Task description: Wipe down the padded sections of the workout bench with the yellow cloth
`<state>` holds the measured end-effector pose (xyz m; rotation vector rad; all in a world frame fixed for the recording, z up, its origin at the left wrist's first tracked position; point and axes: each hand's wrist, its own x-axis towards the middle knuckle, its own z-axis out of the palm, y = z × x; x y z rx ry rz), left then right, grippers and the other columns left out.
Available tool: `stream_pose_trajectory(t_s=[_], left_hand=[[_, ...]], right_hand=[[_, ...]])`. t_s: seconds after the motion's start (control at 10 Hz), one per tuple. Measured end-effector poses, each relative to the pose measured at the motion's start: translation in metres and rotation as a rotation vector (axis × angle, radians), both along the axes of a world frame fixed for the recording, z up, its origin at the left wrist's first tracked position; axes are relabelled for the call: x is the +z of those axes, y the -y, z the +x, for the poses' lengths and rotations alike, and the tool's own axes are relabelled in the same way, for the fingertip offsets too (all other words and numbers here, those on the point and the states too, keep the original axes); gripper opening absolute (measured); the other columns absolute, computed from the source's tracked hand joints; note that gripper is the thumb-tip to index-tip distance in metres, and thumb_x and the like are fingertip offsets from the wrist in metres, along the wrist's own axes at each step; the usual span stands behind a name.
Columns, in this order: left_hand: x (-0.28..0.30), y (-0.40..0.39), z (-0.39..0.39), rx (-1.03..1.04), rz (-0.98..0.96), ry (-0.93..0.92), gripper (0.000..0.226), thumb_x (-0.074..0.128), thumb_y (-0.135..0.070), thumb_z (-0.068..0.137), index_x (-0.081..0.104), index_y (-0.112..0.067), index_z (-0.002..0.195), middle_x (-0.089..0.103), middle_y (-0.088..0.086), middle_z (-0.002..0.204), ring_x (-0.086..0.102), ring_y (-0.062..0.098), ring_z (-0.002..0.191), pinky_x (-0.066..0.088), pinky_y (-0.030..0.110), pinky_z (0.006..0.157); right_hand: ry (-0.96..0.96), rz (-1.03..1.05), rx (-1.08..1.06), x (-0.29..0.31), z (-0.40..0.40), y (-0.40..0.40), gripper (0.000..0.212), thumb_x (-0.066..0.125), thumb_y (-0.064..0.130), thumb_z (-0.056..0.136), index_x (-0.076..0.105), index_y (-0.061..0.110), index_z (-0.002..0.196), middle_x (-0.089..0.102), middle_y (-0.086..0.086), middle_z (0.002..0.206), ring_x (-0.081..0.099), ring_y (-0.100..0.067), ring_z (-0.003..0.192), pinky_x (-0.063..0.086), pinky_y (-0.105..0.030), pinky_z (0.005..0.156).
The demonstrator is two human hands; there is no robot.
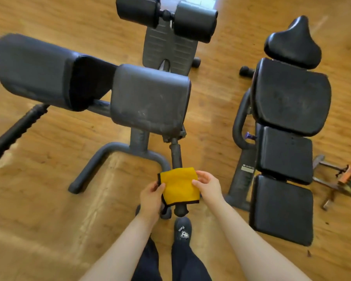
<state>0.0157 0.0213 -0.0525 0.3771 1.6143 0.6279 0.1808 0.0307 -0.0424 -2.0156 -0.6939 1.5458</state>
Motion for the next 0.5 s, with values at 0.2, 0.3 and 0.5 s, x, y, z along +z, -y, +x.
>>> stream_pose_trajectory(t_s=[0.2,0.3,0.5], left_hand=[[-0.015,0.002,0.009,0.041,-0.047,0.014,0.015,0.056,-0.015,0.092,0.061,-0.018,0.078,0.061,0.013,0.089,0.057,0.030,0.088,0.046,0.052,0.088],[-0.011,-0.001,0.014,0.040,-0.065,0.042,0.016,0.054,-0.014,0.093,0.061,-0.022,0.081,0.063,0.003,0.088,0.059,0.025,0.091,0.048,0.045,0.088],[0.000,-0.002,0.008,-0.205,-0.087,-0.101,0.021,0.047,-0.025,0.097,0.057,-0.017,0.113,0.061,0.001,0.101,0.055,0.026,0.106,0.045,0.037,0.091]], right_hand=[[-0.023,-0.049,-0.016,-0.019,-0.004,0.008,0.030,0.058,0.005,0.087,0.056,0.002,0.116,0.062,-0.014,0.113,0.056,-0.019,0.096,0.046,-0.029,0.077],[-0.033,-0.077,-0.022,-0.021,-0.005,0.010,0.029,0.057,0.006,0.088,0.056,0.002,0.117,0.061,-0.012,0.113,0.055,-0.018,0.097,0.044,-0.028,0.077],[0.062,-0.106,-0.086,-0.011,-0.006,0.013,0.028,0.053,0.014,0.092,0.056,0.006,0.118,0.057,-0.004,0.107,0.054,-0.020,0.105,0.043,-0.030,0.091]])
